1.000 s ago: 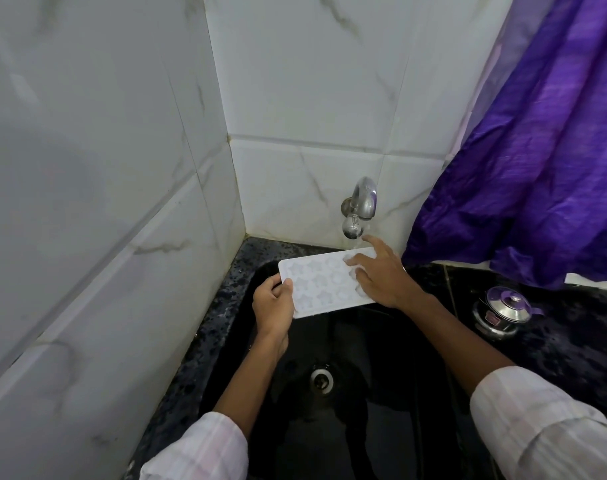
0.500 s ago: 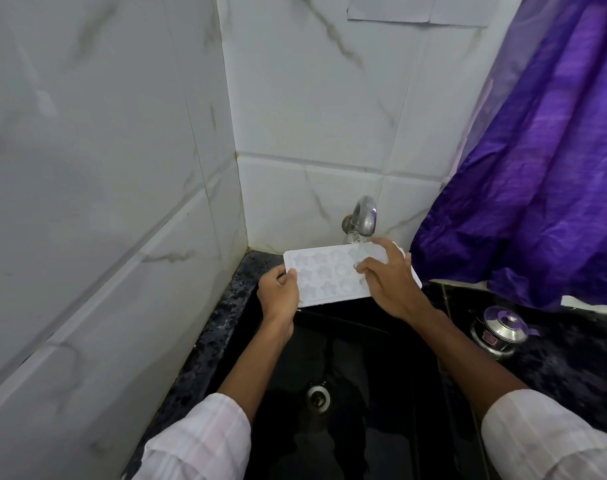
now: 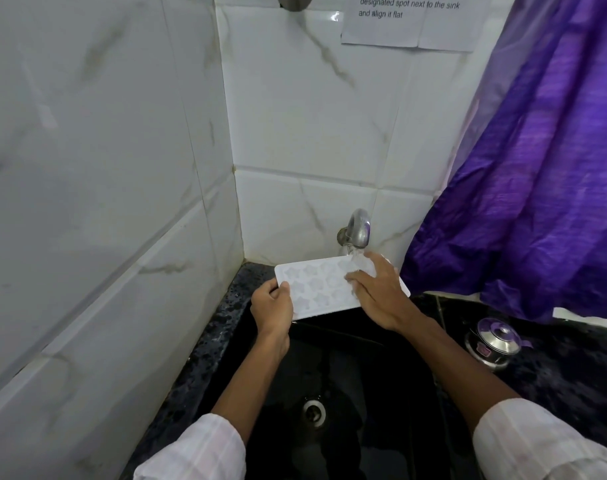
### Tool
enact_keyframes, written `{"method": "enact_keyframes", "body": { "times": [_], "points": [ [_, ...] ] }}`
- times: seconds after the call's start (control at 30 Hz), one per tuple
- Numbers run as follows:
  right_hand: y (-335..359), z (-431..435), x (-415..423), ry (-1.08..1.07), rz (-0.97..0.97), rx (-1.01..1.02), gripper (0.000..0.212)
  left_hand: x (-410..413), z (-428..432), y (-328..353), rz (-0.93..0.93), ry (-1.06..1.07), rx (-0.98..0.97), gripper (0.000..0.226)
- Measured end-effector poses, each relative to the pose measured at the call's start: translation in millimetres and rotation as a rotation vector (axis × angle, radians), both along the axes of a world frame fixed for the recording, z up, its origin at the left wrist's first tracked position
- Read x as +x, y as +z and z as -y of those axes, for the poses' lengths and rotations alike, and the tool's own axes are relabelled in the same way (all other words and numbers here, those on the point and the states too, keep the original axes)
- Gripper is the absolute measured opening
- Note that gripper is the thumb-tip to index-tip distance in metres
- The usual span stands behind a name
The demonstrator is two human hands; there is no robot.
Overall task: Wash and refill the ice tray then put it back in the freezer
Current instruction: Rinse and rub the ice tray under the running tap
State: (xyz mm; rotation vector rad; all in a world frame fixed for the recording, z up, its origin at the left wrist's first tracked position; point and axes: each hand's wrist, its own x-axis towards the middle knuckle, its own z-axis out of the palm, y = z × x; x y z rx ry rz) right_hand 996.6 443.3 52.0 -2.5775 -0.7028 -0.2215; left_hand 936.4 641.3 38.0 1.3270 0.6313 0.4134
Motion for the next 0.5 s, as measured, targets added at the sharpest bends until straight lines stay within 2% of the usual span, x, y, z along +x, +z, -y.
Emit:
{"method": "enact_keyframes", "body": {
  "times": [0.2,0.3,0.5],
  "points": [
    [-0.3,2.0,-1.9,-0.009,-0.041,0.047,0.029,1.2,-2.1,0.2,-0.017,0.010,-0.016,0.020],
    [-1.0,-2.2,-2.5,-0.022,-0.004,0.003,0.036,-0.2,0.9,-0.5,-0.024,0.001,-0.027,0.021],
    [0.7,1.2,-3.0,0.008,0.010,-0.012,0.030,-0.2,-5.3,-2.3,-0.042,0.036,0.023,0.024]
  ]
}}
